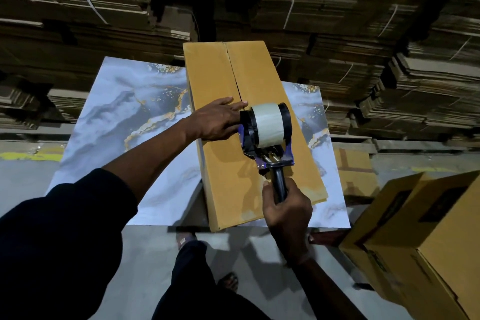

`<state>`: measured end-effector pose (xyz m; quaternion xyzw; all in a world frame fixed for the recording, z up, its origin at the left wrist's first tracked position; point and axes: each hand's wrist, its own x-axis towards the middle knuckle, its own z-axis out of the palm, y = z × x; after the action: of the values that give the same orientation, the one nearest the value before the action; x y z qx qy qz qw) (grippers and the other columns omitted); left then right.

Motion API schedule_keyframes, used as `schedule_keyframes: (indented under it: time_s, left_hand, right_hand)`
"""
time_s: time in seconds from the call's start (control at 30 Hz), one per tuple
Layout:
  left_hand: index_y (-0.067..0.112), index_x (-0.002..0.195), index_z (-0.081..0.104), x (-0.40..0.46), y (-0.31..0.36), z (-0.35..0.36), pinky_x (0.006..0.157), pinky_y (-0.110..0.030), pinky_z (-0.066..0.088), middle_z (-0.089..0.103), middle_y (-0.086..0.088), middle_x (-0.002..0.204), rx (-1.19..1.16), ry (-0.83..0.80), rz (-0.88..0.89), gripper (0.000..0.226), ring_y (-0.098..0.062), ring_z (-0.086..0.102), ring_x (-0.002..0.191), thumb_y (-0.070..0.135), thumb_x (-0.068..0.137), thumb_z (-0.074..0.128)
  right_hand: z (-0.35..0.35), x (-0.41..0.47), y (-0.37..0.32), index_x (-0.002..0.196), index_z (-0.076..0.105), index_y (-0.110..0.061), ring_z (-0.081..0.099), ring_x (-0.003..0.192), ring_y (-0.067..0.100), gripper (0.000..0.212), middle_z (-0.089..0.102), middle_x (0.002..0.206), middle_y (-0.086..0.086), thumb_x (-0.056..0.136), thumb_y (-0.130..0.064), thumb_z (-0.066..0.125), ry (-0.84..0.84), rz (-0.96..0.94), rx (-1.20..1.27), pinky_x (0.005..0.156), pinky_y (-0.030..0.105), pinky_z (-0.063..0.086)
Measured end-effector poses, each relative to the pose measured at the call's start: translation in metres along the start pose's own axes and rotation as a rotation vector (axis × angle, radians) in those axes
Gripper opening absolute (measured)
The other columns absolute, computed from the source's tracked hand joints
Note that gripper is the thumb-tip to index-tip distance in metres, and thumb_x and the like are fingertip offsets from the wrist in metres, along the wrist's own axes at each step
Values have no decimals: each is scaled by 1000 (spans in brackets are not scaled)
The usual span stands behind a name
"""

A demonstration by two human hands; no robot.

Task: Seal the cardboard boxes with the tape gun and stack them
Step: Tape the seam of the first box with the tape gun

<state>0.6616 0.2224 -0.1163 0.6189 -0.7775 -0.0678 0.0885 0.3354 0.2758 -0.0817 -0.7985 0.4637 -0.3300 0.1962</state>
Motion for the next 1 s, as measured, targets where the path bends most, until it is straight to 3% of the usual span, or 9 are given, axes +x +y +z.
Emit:
schedule_keyframes:
  time_s: [0.13, 0.2, 0.33, 0.47, 0.57, 0.9, 1.0]
  left_hand:
    - [25, 142, 58, 2, -1, -1, 130, -44, 9, 44, 1, 161, -8, -9, -2, 63, -8, 9, 159, 55, 107, 16]
    - [26, 143, 57, 2, -2, -1, 130, -44, 8, 42, 2, 163, 8, -17, -1, 62, -8, 8, 159, 55, 107, 16]
    - [29, 147, 53, 1, 1, -3, 129, -48, 9, 41, 3, 163, 3, -7, -2, 59, -11, 13, 159, 53, 107, 17]
    - [26, 147, 54, -1, 10, -2, 129, -48, 7, 40, 1, 164, 0, 11, -41, 48, -16, 12, 159, 42, 109, 30]
    - [22, 139, 60, -7, 27, 0, 128, -53, 12, 43, -4, 162, -46, 72, -82, 48, -21, 17, 159, 34, 99, 36]
    - [23, 127, 67, -3, 12, 0, 126, -52, 18, 51, -2, 156, -42, 149, -102, 48, -20, 27, 155, 35, 96, 33]
    - [24, 131, 66, 10, -16, -10, 127, -53, 17, 50, -4, 157, -21, 136, -141, 38, -22, 29, 155, 25, 98, 47]
  right_hand:
    - [1, 0, -1, 76, 55, -18, 34, 50, 20, 24, 38, 57, -7, 89, -31, 70, -17, 35, -13, 54, 29, 28]
    - [1, -1, -1, 85, 63, -15, 37, 52, 17, 17, 45, 60, -7, 88, -31, 70, -7, 50, -4, 56, 27, 30]
    - [0, -4, 2, 103, 68, -15, 55, 62, 18, 26, 63, 72, -2, 87, -35, 67, -36, 98, 42, 60, 27, 40]
    - [-5, -14, 15, 103, 65, -14, 52, 83, 26, 17, 59, 85, 2, 90, -24, 69, -43, 17, 56, 72, 41, 47]
    - [-4, -19, 23, 109, 66, -8, 52, 92, 26, 21, 62, 94, 4, 97, -26, 67, -32, -19, 117, 78, 43, 47]
    - [20, 1, 20, 106, 66, -10, 49, 90, 24, 17, 57, 90, -2, 100, -26, 66, -1, 16, 318, 77, 46, 49]
    - [38, 34, 16, 104, 65, -12, 49, 90, 25, 13, 56, 88, -3, 100, -25, 66, -30, 4, 326, 77, 49, 49]
